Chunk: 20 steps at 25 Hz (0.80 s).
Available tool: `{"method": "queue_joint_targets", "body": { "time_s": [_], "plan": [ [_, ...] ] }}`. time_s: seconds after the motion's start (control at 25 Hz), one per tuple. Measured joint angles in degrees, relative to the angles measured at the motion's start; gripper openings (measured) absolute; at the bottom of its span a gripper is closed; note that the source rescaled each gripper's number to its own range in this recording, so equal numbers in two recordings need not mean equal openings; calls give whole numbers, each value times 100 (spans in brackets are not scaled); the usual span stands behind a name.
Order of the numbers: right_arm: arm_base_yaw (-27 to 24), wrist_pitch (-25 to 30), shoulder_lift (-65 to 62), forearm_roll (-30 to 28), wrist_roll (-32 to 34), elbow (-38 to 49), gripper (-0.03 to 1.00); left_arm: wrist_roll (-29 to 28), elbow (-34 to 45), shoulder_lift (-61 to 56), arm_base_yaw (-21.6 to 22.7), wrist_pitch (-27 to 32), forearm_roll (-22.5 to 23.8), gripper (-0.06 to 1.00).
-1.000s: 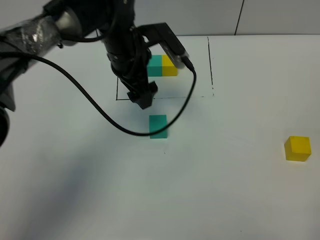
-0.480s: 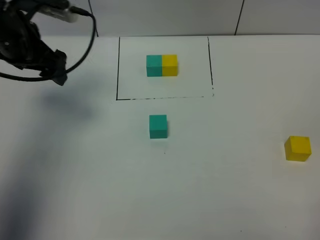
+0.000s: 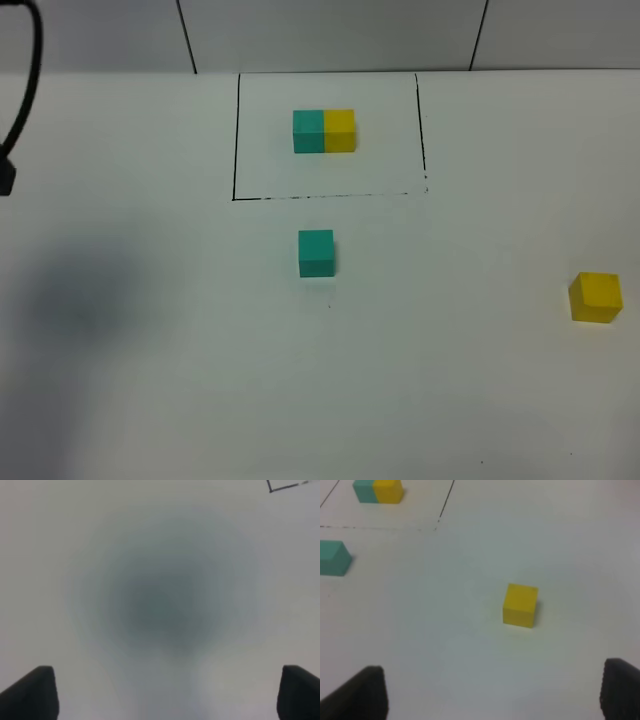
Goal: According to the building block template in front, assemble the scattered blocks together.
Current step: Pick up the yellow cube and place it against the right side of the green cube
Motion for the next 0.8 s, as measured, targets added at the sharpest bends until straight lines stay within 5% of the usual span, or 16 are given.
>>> {"method": "queue_joint_targets", "body": {
  "time_s": [0.24, 0.8],
  "plan": [
    [0, 0, 0, 0, 0, 0, 90, -480, 1120, -1750, 0, 28, 0, 100],
    [0, 0, 0, 0, 0, 0, 90, -480, 3179, -4936, 0, -173, -287, 96]
  ]
}}
